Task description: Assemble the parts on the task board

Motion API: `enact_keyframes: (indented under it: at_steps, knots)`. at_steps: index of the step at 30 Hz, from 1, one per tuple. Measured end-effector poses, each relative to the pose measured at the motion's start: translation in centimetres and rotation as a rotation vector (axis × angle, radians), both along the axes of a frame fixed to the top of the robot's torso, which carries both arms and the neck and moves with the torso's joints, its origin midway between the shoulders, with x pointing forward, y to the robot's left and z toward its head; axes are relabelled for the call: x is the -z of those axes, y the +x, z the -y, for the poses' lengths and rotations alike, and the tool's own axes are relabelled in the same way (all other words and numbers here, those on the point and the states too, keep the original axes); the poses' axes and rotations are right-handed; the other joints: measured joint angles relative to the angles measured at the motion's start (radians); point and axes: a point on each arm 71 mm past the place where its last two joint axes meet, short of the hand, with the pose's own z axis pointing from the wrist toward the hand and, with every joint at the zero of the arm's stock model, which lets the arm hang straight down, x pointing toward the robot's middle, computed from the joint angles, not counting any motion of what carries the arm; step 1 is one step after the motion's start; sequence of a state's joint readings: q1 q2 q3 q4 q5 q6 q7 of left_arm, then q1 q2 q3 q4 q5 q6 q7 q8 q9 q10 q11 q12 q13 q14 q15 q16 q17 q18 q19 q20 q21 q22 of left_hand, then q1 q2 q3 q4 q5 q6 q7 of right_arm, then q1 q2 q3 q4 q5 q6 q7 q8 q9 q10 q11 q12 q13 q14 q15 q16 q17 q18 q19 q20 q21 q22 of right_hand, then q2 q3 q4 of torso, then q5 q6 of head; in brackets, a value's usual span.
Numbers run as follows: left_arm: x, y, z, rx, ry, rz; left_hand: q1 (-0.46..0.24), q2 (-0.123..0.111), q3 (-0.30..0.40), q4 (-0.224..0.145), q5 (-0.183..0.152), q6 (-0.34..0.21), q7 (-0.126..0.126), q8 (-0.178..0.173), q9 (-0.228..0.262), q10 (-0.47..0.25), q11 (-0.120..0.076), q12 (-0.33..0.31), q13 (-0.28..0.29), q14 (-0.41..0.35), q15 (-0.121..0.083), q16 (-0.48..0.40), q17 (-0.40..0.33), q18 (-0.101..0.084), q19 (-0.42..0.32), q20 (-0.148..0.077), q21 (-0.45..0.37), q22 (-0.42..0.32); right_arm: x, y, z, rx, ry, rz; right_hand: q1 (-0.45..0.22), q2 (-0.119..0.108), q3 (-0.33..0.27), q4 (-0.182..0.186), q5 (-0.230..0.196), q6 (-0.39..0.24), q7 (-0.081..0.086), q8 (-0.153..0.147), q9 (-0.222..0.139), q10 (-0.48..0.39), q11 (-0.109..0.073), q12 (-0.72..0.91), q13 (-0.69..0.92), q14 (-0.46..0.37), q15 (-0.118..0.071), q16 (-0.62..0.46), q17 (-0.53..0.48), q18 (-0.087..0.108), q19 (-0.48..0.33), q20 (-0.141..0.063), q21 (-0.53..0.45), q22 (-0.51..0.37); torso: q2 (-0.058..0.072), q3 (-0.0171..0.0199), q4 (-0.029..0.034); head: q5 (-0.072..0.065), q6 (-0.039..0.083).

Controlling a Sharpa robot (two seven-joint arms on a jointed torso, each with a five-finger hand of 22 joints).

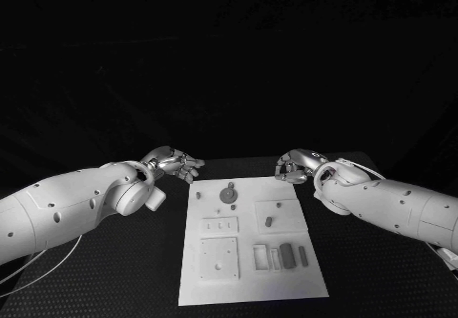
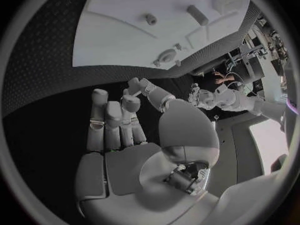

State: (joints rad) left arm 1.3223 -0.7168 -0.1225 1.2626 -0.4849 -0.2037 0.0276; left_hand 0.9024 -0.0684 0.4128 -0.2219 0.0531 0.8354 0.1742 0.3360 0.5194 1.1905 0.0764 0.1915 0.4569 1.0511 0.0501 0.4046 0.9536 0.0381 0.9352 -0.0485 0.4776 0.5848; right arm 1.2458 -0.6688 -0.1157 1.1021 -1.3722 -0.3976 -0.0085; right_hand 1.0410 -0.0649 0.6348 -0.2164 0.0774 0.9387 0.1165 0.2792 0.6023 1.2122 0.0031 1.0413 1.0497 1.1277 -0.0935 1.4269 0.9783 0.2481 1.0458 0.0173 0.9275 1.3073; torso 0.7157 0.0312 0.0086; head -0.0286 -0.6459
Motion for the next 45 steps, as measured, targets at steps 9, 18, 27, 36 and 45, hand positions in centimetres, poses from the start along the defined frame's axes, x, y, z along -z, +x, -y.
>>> enact_keyframes:
  at_steps: [9, 18, 27, 36, 45]
  knots:
    - [0.7, 0.0, 3.2, 0.005, 0.046, -0.085, -0.006, 0.006, -0.003, -0.003, 0.0, -0.013, -0.028, -0.026, -0.022, 0.014, -0.014, 0.021, 0.038, 0.011, -0.011, 0.037, 0.037, -0.001, 0.014, -0.012, 0.025, 0.027, -1.0, -1.7, -4.7, -0.075, -0.002, -0.029, 0.0, 0.0, 0.0, 0.0, 0.0, 0.0, 0.0, -0.001, 0.002, 0.001, -0.001, 0.0, 0.0, 0.003, -0.002, 0.0, -0.001, -0.001, 0.001, -0.001, 0.0, 0.0, -0.016, -0.0123, -0.0025, 0.023, 0.013]
    - [1.0, -0.5, 6.0, 0.044, 0.093, -0.119, -0.014, 0.014, -0.003, -0.003, 0.0, 0.063, -0.021, -0.004, -0.019, 0.018, -0.018, 0.027, 0.061, 0.014, -0.014, 0.048, 0.052, -0.001, 0.021, -0.014, 0.03, 0.043, -1.2, -3.3, -7.8, -0.137, 0.004, -0.047, 0.0, 0.0, 0.0, 0.0, 0.0, 0.0, 0.0, 0.0, 0.006, 0.001, -0.001, 0.0, -0.001, 0.006, -0.002, 0.0, -0.001, -0.001, 0.001, -0.001, 0.0, 0.0, -0.026, -0.0201, -0.0018, 0.034, 0.009]
    - [1.3, -0.8, 7.8, 0.098, 0.158, -0.14, -0.028, 0.014, -0.004, -0.002, 0.0, 0.076, -0.026, -0.004, -0.018, 0.014, -0.014, 0.026, 0.068, 0.007, -0.015, 0.048, 0.055, -0.001, 0.021, -0.015, 0.03, 0.047, -1.5, -4.4, -9.6, -0.179, 0.017, -0.05, 0.0, 0.0, 0.0, 0.0, 0.0, 0.0, 0.0, 0.0, 0.005, 0.001, -0.001, 0.0, -0.001, 0.007, -0.002, 0.0, -0.001, -0.001, 0.001, -0.001, 0.0, 0.0, -0.026, -0.0201, -0.0012, 0.041, 0.003]
    - [1.5, -0.9, 8.1, 0.11, 0.195, -0.141, -0.06, 0.001, -0.013, 0.013, 0.0, 0.072, -0.022, -0.004, -0.018, 0.001, -0.008, 0.026, 0.073, 0.003, -0.01, 0.048, 0.055, -0.002, 0.01, -0.011, 0.03, 0.049, -1.5, -4.6, -10.9, -0.205, 0.02, -0.051, 0.0, 0.0, 0.0, 0.0, 0.0, -0.001, 0.0, 0.0, 0.005, 0.002, -0.001, 0.0, -0.001, 0.008, 0.0, 0.0, -0.001, -0.001, 0.001, -0.001, 0.0, 0.0, -0.026, -0.0195, -0.0012, 0.043, 0.0]
    - [1.5, -1.0, 8.4, 0.131, 0.201, -0.144, -0.076, 0.002, -0.018, 0.018, 0.0, 0.072, -0.022, -0.004, -0.017, 0.001, -0.008, 0.026, 0.077, 0.003, -0.01, 0.048, 0.055, -0.002, 0.01, -0.011, 0.03, 0.051, -1.5, -4.7, -11.5, -0.215, 0.019, -0.053, 0.0, 0.0, 0.0, 0.0, 0.0, -0.002, -0.002, 0.0, 0.006, 0.002, -0.001, 0.0, -0.001, 0.008, 0.0, 0.0, -0.002, -0.002, 0.005, -0.005, 0.0, 0.001, -0.026, -0.0196, -0.0023, 0.041, -0.002]
